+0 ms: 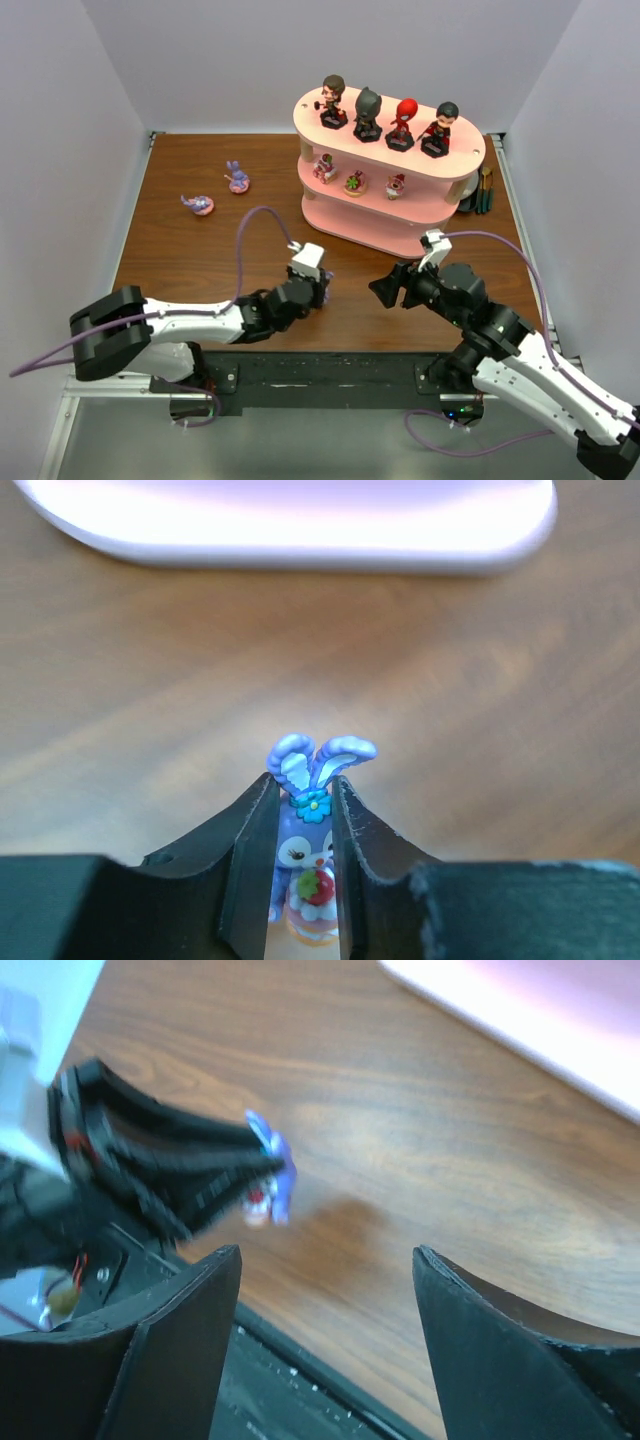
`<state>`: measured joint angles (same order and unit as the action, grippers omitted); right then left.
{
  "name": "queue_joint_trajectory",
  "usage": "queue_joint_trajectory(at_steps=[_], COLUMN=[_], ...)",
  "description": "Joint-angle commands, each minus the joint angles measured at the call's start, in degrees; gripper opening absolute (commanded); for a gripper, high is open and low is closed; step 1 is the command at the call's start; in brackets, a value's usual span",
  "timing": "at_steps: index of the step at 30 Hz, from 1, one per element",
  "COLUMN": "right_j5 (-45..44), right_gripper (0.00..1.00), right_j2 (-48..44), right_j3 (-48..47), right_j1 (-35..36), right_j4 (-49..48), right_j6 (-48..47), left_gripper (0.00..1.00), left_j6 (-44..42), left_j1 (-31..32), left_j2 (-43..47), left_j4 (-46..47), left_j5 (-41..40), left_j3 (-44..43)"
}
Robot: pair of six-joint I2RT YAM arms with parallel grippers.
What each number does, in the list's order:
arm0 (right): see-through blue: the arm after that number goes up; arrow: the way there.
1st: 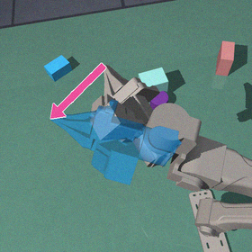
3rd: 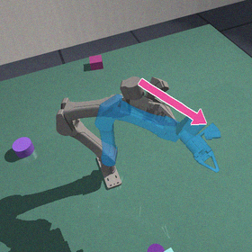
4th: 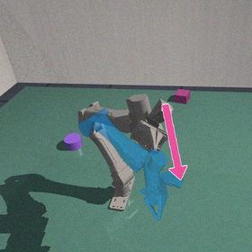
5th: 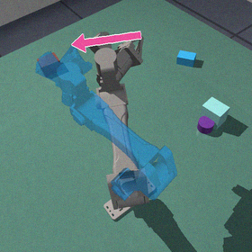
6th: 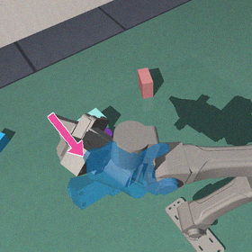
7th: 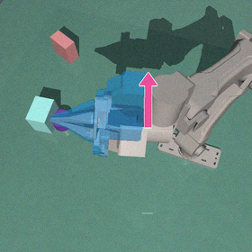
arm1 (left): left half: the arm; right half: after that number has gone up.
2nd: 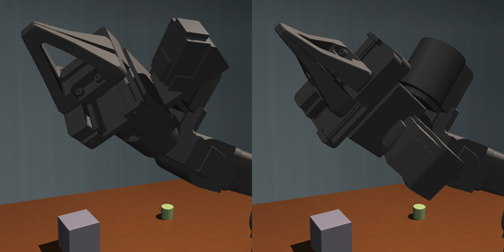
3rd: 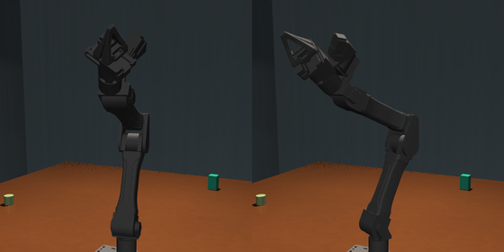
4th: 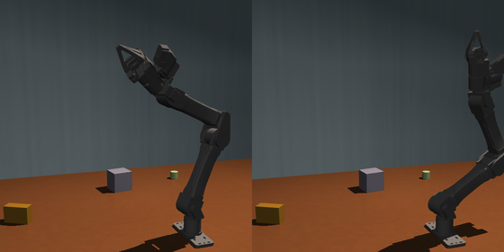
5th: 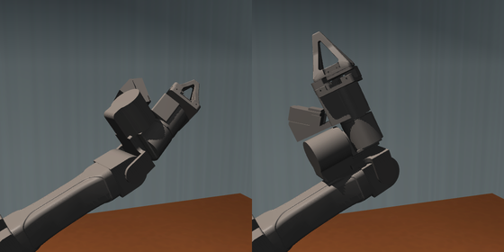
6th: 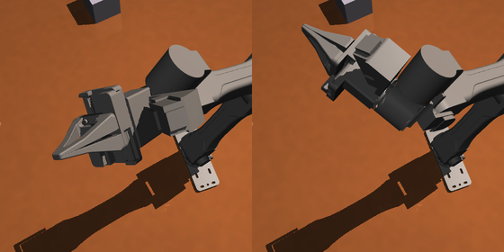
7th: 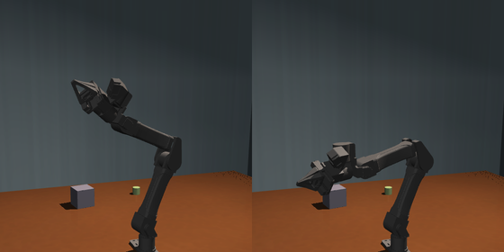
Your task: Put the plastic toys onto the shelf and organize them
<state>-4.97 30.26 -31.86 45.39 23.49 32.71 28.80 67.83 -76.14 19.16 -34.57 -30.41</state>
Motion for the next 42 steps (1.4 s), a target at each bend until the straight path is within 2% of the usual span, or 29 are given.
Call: queue_joint_trajectory(at_steps=[1,3,8,15,20,31,42], right_j5=[-6.09,-6.71,-7.94,-9.61,-10.84,-12.60,-12.78], right_gripper=[0.75,0.76,0.77,0.79,0.80,0.82,0.82], right_j2=[-3.62,-5.38,-7.76,-9.25,-9.52,-8.29,-8.38], right_j3=[-0.58,0.47,1.97,2.15,1.62,0.83,0.57], right_j1=[0.32,0.32,0.32,0.32,0.32,0.32,0.32], right_j4=[1.04,0.77,0.33,1.30,2.44,4.46,4.38], right_j6=[-1.42,-1.77,-3.17,-6.43,-8.89,-11.96,-13.46], left_gripper=[0.00,0.00,0.00,0.00,0.00,0.00,0.00], left_j6=[-8.92,-12.51,-15.43,-13.42,-14.20,-12.19,-9.55], left_j1=[-8.76,-12.89,-23.07,-31.97,-33.73,-35.93,-38.56], left_j2=[3.28,1.80,-4.71,-21.56,-28.80,-37.67,-43.92], left_j4=[25.64,32.74,47.79,68.52,72.78,79.89,87.45], left_j5=[4.76,7.92,19.42,34.20,41.42,43.44,46.17], left_j3=[5.01,5.80,5.81,1.15,-5.25,-12.47,-15.99])
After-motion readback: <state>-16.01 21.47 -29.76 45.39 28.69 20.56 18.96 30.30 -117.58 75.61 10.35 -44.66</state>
